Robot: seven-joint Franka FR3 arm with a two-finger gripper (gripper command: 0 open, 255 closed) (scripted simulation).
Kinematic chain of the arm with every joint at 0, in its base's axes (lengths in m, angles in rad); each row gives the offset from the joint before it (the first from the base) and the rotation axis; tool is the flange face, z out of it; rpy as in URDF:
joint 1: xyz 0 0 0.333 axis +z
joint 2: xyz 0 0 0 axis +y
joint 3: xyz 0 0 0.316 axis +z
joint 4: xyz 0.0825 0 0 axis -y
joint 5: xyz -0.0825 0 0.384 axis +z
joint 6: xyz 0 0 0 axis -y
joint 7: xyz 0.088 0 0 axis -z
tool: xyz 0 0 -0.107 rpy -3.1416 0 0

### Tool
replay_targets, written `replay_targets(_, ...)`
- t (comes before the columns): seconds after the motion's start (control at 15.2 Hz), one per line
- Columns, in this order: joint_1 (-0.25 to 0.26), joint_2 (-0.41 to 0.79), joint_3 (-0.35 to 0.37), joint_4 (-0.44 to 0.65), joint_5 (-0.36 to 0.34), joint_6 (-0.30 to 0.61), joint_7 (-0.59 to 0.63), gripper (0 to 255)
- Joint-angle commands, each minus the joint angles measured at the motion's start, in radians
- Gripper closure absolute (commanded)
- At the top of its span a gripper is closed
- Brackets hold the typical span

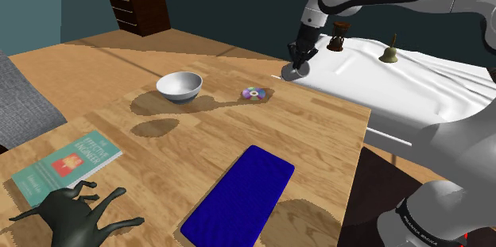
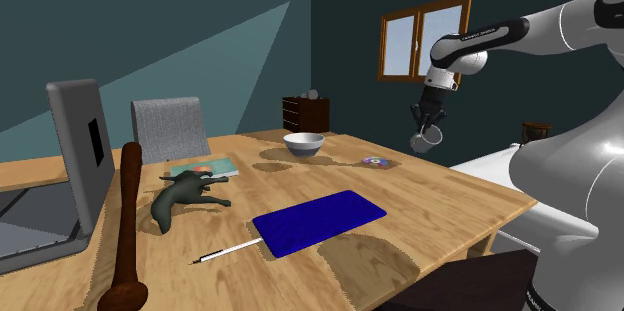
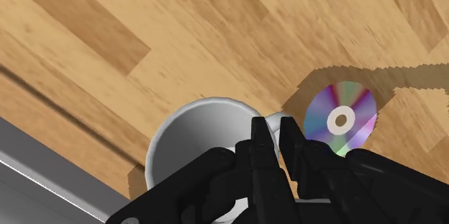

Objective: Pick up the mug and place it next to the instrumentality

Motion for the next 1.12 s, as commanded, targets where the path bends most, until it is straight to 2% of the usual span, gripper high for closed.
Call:
replay_targets(0.0, 0.004, 0.007, -0.013, -0.014, -0.010, 0.020, 0.002, 255)
replay_targets(0.92, 0.049, 0.063, -0.122, -0.107, -0.086, 0.162, 0.022, 255)
replay_targets(1.06, 0.060, 0.050, -0.145, -0.114, -0.074, 0.182, 0.011, 255)
